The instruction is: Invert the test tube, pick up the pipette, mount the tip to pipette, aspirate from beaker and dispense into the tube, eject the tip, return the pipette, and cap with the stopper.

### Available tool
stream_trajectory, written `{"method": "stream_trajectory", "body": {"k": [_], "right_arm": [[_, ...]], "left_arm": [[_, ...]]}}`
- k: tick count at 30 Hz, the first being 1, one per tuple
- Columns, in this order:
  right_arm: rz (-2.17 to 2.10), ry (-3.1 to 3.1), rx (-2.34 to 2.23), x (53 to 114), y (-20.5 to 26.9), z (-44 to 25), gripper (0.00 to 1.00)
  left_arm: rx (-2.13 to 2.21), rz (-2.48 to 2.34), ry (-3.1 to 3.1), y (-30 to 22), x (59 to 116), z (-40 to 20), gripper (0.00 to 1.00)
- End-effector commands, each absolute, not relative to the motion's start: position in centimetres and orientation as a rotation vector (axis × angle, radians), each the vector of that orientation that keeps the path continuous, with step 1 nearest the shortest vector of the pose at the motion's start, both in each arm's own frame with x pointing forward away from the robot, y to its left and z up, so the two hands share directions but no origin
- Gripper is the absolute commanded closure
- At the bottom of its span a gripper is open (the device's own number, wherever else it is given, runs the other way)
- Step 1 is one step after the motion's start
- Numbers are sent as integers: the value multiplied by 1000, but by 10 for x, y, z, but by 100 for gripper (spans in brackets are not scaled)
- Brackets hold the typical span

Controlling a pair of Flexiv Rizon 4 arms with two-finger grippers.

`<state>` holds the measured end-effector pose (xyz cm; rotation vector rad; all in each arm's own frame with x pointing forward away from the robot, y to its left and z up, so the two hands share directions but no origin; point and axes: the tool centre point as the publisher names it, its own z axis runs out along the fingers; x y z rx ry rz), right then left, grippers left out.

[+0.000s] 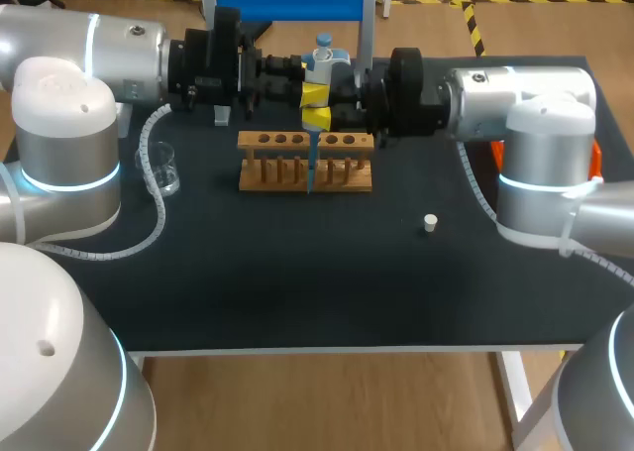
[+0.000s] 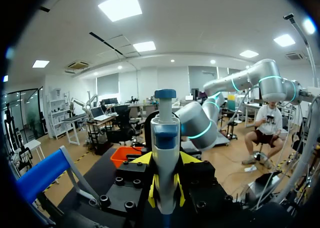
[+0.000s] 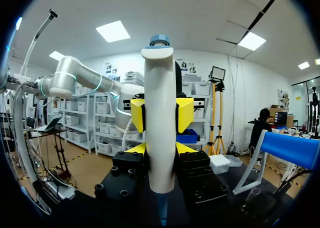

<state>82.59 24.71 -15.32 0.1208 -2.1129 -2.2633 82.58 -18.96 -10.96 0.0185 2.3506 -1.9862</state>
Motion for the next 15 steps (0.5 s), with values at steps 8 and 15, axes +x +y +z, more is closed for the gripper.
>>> {"method": "stream_trajectory", "body": {"k": [8,15], "right_arm": [[-2205,-2156,198,832,224,-153,100],[-2164,-2180,243,831,188,-156,100]], "left_arm": [[18,-1989,2345,-191,825,-110,0],[18,-1989,2345,-191,825,-110,0]]}}
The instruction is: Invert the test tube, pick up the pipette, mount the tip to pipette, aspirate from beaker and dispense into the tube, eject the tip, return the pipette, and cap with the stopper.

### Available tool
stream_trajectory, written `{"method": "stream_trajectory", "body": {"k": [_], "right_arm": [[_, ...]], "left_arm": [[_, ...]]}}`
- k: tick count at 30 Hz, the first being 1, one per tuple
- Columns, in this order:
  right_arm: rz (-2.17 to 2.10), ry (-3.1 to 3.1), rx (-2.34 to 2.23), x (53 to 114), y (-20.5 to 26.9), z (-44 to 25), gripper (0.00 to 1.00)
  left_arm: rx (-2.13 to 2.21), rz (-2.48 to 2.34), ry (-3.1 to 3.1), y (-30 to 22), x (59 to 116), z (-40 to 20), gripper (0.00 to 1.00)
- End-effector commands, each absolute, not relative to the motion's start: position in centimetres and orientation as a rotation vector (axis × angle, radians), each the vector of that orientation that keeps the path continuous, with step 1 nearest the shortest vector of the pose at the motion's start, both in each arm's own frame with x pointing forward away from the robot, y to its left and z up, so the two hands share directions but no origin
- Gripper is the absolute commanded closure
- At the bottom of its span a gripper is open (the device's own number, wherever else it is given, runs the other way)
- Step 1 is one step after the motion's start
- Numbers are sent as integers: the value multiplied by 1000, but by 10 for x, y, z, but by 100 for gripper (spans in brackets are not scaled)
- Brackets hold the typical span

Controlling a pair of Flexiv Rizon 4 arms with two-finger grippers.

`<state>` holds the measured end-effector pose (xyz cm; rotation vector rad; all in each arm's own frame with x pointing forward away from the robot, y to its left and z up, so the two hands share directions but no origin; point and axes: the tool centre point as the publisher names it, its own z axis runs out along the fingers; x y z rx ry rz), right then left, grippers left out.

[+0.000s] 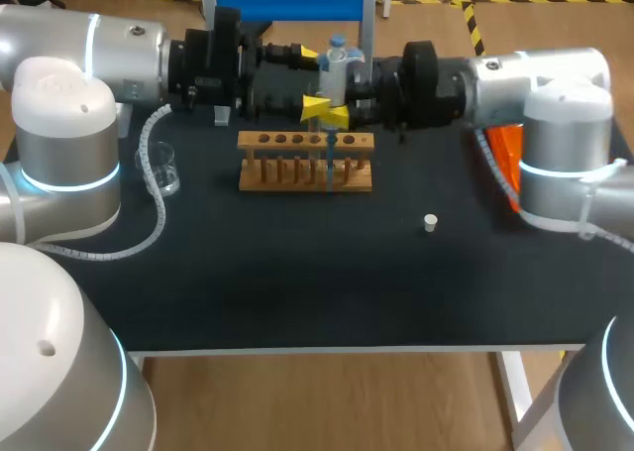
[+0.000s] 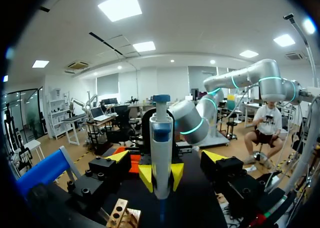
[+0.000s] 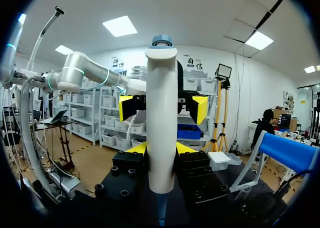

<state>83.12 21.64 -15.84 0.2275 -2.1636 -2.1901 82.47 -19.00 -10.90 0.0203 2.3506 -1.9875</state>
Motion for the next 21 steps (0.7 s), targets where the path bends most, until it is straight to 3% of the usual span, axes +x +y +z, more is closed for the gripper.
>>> {"method": "stream_trajectory", "body": {"k": [1,21], "right_arm": [[-2164,-2182,240,832,183,-156,100],[-2206,-2235,115,852,120,-163,100]], "left_arm": [[18,-1989,2345,-191,825,-110,0],[18,-1989,2345,-191,825,-110,0]]}}
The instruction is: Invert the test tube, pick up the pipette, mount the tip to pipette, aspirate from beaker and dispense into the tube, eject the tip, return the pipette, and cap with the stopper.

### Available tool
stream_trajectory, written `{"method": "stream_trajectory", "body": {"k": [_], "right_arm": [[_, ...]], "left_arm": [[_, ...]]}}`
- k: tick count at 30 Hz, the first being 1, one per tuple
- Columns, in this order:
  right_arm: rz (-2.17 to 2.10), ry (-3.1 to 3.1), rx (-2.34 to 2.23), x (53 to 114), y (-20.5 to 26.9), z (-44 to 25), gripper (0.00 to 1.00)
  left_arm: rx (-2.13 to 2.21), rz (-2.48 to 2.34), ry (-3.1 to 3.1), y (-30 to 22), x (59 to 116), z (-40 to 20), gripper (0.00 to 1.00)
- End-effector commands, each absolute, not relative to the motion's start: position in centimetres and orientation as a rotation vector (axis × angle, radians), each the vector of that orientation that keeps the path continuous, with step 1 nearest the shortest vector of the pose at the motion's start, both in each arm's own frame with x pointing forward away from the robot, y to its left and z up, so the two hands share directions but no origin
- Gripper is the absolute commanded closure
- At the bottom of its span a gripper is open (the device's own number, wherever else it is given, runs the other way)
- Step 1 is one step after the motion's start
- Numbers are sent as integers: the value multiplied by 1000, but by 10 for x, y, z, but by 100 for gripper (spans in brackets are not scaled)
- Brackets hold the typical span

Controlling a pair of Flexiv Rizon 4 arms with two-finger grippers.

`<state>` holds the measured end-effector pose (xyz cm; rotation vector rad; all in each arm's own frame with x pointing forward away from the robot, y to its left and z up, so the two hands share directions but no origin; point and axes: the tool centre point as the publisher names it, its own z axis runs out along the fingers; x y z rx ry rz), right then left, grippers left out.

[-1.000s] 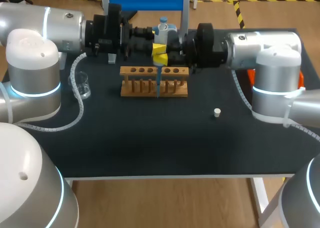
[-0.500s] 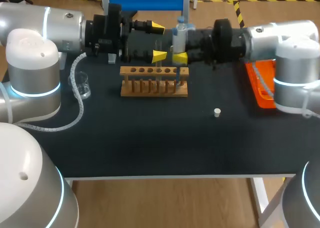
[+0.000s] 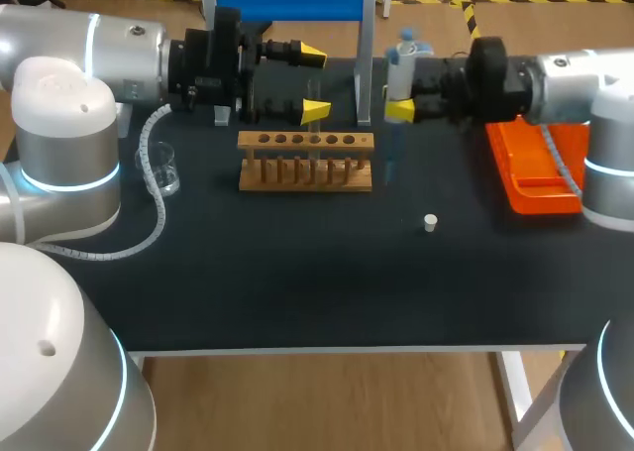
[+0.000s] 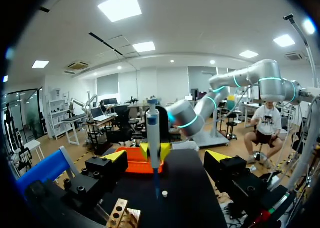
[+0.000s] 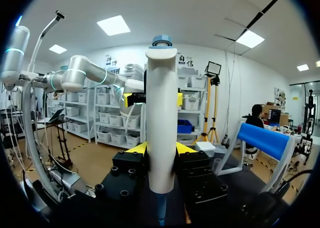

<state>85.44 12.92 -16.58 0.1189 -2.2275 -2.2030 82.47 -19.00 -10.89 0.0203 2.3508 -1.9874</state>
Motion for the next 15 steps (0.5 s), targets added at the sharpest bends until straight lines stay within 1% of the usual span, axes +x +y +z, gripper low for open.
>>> {"method": "stream_trajectory", "body": {"k": [1,8,15], "right_arm": [[-2207,-2236,114,853,117,-162,100],[-2220,-2198,171,858,91,-157,100],[-2177,-2163,214,866,49,-155,100]], "left_arm": [[18,-1989,2345,-191,825,-110,0],[18,-1989,2345,-191,825,-110,0],[18,-1989,2345,-191,825,-110,0]]}}
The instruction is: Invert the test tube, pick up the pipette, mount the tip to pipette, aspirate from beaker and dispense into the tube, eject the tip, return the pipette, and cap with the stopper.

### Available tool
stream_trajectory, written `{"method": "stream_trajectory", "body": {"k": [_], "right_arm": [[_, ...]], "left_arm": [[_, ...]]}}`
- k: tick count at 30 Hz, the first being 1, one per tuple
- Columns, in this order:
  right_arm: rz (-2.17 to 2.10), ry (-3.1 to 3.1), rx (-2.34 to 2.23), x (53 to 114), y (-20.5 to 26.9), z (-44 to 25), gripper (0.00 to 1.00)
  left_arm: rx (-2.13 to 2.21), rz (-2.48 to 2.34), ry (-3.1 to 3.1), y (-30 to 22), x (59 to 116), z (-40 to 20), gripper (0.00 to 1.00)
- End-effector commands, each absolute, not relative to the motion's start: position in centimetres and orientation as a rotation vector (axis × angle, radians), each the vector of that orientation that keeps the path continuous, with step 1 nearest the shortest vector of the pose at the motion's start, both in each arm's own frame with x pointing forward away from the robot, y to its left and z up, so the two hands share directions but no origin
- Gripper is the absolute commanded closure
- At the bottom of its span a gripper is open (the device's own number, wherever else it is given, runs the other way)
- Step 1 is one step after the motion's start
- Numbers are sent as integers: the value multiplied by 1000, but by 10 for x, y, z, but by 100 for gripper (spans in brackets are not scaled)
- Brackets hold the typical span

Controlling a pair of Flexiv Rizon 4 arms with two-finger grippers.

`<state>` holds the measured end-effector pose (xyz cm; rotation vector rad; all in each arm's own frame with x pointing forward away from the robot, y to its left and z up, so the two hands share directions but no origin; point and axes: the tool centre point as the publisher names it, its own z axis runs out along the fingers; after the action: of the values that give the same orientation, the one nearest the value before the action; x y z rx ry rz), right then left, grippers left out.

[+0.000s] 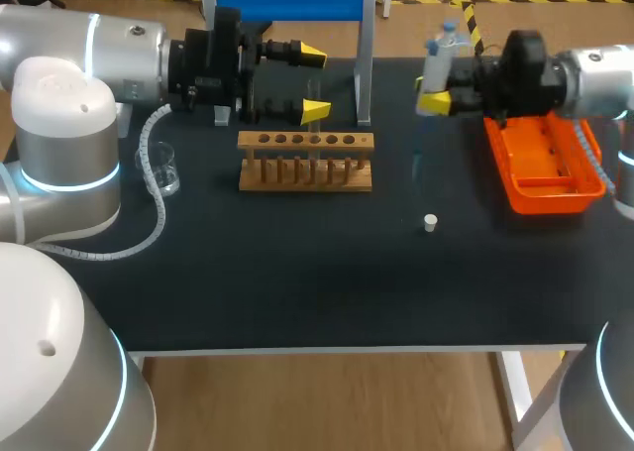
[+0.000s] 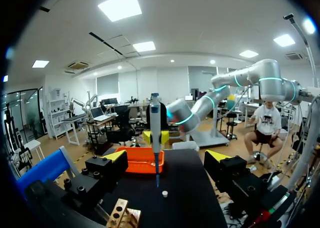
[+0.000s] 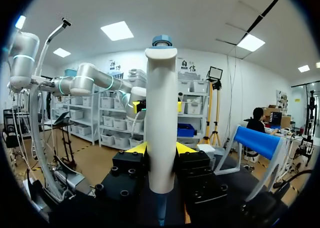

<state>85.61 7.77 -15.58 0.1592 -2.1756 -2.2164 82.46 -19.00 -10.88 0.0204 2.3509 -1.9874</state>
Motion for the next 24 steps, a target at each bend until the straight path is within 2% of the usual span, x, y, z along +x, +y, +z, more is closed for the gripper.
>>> {"method": "stream_trajectory", "body": {"k": [1,16,24], "right_arm": [[-2169,-2163,220,867,40,-155,100],[-2198,-2151,232,873,-79,-147,100],[-2205,-2162,230,873,-88,-146,100]], "left_arm": [[18,-1989,2345,-191,825,-110,0],[18,-1989,2345,-191,825,-110,0],[18,-1989,2345,-191,825,-110,0]]}}
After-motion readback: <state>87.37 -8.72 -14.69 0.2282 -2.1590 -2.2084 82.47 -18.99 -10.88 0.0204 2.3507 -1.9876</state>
